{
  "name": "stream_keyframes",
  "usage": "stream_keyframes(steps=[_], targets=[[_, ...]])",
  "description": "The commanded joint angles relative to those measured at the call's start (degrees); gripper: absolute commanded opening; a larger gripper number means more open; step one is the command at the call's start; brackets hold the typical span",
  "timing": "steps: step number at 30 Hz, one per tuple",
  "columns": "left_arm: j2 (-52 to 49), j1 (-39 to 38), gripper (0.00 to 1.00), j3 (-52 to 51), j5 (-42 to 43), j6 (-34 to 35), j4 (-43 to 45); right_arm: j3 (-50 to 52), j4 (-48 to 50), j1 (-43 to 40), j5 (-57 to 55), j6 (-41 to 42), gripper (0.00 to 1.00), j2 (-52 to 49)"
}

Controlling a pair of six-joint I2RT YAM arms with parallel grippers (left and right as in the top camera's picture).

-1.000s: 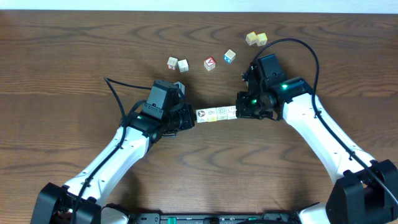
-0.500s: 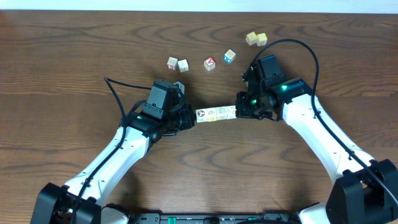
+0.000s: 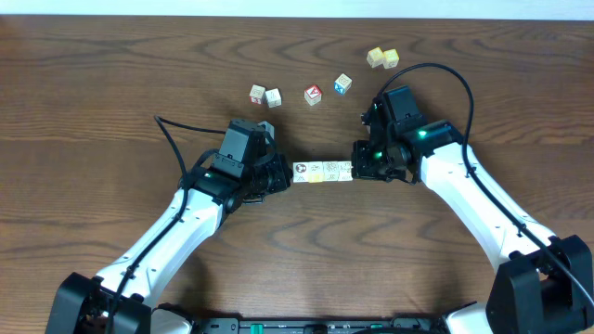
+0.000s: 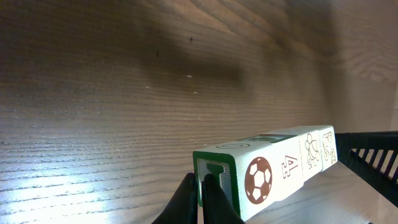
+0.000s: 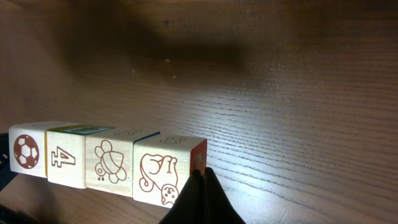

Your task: Lift 4 blocks

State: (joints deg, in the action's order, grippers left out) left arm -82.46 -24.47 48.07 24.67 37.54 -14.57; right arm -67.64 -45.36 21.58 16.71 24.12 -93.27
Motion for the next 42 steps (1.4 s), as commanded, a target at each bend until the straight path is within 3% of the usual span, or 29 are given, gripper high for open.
stream_keyframes(steps=[1, 42], targets=[[0.48, -1.40, 0.07, 1.33, 5.75, 0.74, 1.53, 0.04, 1.05, 2.86, 10.78, 1.16, 0.01, -0.31], [-8.13, -5.88, 0.07, 1.33, 1.60, 3.93, 5.40, 9.86, 11.10, 2.89, 10.56, 3.76, 0.01, -0.39]])
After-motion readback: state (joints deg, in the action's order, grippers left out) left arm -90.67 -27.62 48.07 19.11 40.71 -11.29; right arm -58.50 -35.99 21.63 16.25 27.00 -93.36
